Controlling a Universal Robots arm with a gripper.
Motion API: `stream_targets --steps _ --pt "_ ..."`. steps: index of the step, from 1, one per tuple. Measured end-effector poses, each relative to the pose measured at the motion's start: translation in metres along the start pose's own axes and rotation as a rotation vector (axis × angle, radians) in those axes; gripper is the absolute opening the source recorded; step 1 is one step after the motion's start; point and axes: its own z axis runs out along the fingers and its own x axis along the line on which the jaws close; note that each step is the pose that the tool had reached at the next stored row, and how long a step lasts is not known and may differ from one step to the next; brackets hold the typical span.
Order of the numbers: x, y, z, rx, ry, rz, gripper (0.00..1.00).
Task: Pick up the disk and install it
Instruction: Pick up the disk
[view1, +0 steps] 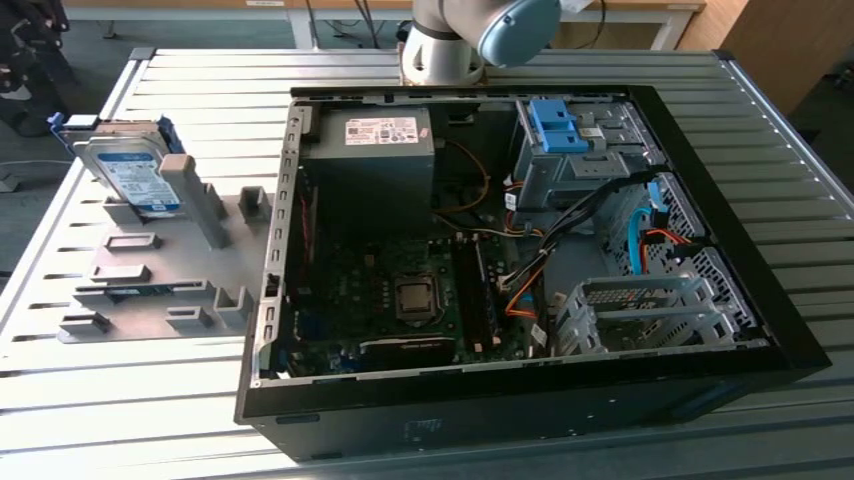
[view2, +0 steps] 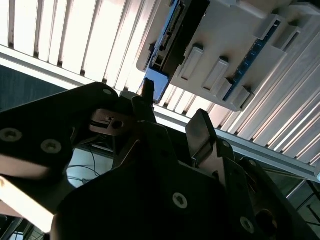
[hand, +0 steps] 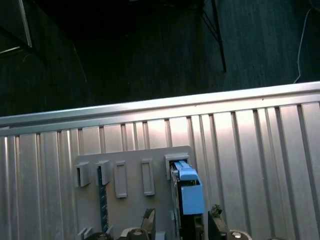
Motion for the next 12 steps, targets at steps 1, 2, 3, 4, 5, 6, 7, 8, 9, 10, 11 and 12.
stream_targets --steps 1,2,3,4,5,6,7,8,9,10,11,12 --pt "-0.0009 0.0001 0.0006 0.0001 -0.0001 0.003 0.53" --pt "-0.0012 0.0001 0.0011 0.0002 -0.0002 0.006 0.53" --pt "-0.0012 0.0001 0.0014 0.0002 -0.0002 0.008 0.53" --pt "-0.0012 0.0001 0.0014 0.0 -0.0002 0.008 0.53" --pt "-0.0012 0.0001 0.0014 0.0 -0.0001 0.008 0.53" --pt "-0.0012 0.0002 0.0014 -0.0001 -0.0001 0.009 0.53" --pt "-0.0013 0.0002 0.0015 0.0 -0.0002 0.009 0.53" --pt "-0.0012 0.0001 0.0015 0.0 -0.0002 0.009 0.54" --pt "-0.0012 0.0001 0.0016 0.0 -0.0002 0.009 0.54" --pt "-0.0013 0.0001 0.0019 0.0002 -0.0003 0.009 0.54" --pt "-0.0012 0.0001 0.0027 0.0007 -0.0005 0.009 0.6" --pt "-0.0012 0.0003 0.0037 0.0013 -0.0005 0.009 0.6"
